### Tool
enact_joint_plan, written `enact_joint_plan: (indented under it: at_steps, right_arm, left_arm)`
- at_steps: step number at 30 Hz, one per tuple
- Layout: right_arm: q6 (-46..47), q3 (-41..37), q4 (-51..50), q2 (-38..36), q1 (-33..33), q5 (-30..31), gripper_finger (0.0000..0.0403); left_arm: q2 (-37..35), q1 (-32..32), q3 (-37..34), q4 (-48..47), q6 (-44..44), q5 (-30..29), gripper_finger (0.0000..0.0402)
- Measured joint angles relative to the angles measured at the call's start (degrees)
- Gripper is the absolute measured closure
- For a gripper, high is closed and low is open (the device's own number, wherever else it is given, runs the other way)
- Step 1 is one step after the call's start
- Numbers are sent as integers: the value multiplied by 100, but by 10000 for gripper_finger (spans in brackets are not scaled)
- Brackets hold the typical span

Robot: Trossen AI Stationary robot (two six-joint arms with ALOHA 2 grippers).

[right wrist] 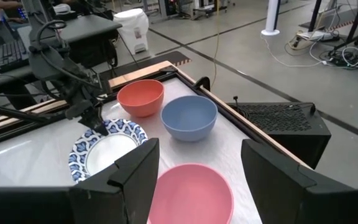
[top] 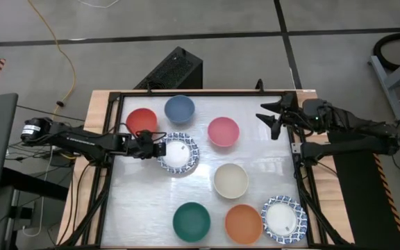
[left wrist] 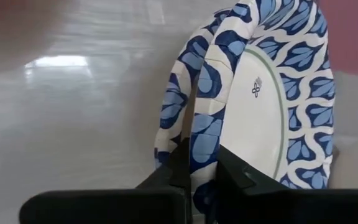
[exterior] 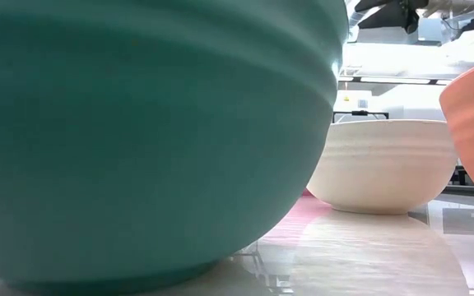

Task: Nest bowls inside each other
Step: Stack the blue patterned bowl on top of the blue patterned bowl

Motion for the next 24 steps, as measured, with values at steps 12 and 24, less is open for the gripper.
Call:
enact_joint_plan:
  at_steps: [12, 24]
  right_arm:
    - [8, 0, -62, 2, 78, -4, 154]
    - [727, 0, -1601, 369, 70, -138, 154]
  left_arm:
    - [-24, 0, 0, 125, 457, 66, 244]
    - [-24, 69, 2, 101, 459, 473, 165]
